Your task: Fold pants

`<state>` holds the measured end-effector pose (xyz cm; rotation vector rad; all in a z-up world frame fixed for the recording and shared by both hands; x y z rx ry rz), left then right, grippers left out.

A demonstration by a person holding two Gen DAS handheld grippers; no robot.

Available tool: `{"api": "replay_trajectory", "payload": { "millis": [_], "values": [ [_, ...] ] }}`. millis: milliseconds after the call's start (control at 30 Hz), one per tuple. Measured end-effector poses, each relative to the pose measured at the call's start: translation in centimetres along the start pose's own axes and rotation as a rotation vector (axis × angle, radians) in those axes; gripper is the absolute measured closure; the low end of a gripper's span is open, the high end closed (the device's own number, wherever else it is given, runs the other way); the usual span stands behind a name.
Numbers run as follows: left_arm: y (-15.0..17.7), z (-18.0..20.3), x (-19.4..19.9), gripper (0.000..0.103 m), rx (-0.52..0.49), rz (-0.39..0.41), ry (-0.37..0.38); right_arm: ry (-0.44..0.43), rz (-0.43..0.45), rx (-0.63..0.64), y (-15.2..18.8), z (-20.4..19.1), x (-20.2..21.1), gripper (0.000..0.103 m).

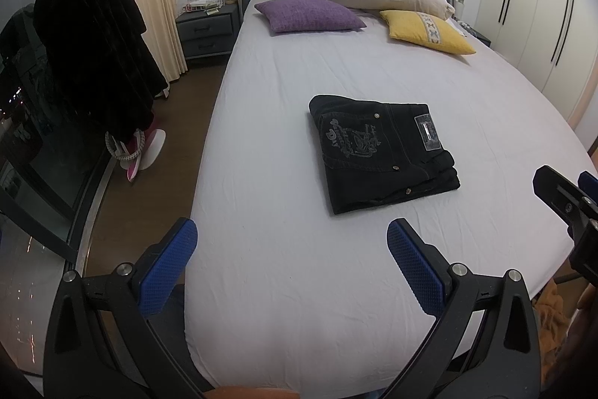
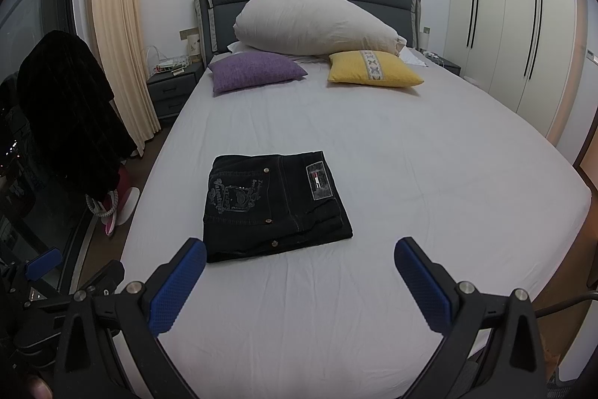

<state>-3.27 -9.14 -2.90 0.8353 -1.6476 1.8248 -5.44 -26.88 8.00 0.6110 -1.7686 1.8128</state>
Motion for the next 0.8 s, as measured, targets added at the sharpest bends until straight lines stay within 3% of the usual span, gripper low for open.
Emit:
{"api": "replay_trajectory", "payload": {
  "millis": [800],
  "values": [
    [1.4,1.2,0.4,0.000,-0.004,-0.002,0.006,-0.001,-0.004,-0.002,0.0,0.0,0.1,0.000]
  ]
}}
Point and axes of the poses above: each gripper's, at about its wrist camera, not at the fingertips, and x roughly against the way its jaws point, z to its right, y to its underside, the point moved 4 cm from there along -x, roughly the way its jaws point, and after that the axes turned 6 degrees about x, right-handed, at the moved point
